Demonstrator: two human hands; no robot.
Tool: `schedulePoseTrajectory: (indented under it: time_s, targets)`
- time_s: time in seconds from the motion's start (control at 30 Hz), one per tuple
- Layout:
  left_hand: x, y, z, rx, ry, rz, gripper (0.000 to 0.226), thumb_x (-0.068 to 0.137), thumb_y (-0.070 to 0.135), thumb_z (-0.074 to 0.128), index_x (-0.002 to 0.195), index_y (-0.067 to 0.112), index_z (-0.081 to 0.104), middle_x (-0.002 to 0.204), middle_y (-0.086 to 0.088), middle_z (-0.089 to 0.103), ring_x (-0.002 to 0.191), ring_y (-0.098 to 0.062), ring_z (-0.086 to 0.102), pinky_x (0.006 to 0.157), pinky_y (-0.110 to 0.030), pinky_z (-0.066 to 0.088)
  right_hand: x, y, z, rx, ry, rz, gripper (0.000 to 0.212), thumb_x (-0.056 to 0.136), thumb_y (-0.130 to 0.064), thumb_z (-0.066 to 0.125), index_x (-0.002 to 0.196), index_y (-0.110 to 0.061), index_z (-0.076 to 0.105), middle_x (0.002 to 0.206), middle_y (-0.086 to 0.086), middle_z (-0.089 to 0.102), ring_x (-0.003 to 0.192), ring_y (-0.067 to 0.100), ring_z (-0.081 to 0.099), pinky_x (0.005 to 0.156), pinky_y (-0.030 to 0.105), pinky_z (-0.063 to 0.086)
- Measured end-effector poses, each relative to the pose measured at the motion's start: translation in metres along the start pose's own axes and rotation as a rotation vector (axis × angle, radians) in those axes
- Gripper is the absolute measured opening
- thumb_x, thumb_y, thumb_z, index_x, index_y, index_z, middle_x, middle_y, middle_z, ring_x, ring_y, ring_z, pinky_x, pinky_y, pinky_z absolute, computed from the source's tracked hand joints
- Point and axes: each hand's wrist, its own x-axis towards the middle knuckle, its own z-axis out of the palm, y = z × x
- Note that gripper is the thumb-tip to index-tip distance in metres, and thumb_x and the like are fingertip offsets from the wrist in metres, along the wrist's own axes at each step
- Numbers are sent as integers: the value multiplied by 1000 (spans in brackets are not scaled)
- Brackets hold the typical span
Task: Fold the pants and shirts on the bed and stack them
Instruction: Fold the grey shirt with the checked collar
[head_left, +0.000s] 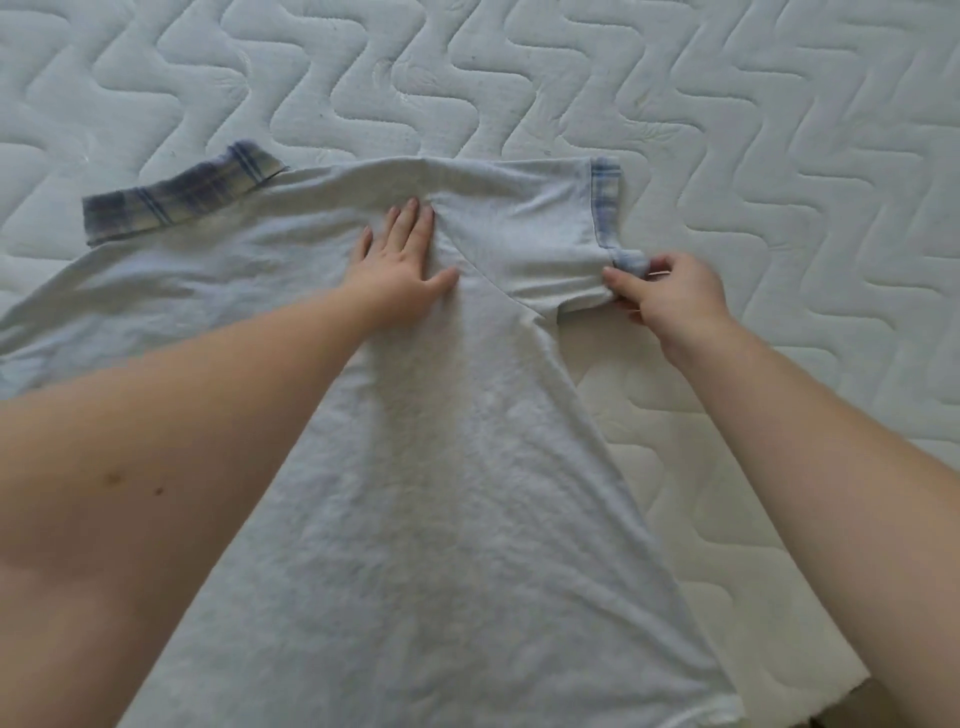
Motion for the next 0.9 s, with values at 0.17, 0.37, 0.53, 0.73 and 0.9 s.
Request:
schedulePoseTrajectory:
  time_s: [0.17,0.37,0.53,0.73,0.9]
  targets:
    - [-24,66,10,-40,133,165,67,102,45,36,158,27,5,167,-1,0,153,-17,-2,121,-40,-1,-8,10,15,138,-55,141,44,79,-33,81,113,-12,64,108,7,70,89,21,67,62,27,48]
    - [16,78,-21,-95,330,29,66,91,5,44,153,22,29,159,-6,25,143,-28,28,112,-42,27,-16,8,44,220,-24,196,38,75,-21,74,109,-5,66,102,15,69,93,32,67,82,44,57]
    - [65,35,-74,233,225,-151,56,91,6,50,144,24,43,147,-9,39,135,-32,36,107,-47,28,-37,-2,68,317,-101,-1,25,85,-6,55,108,-10,63,101,9,68,93,24,68,80,33,57]
    - [81,2,-115,315,46,10,22,91,12,61,111,20,69,119,-7,64,110,-31,58,87,-36,43,-64,-17,66,464,-146,-221,42,90,10,44,107,-26,58,93,6,66,84,8,54,73,21,49]
    - [67,-16,-129,-105,29,-6,20,87,3,61,97,19,58,105,-5,67,65,-15,61,61,-25,48,-114,-40,74,318,-205,-606,26,86,14,42,96,-8,51,87,11,53,78,8,45,71,28,39]
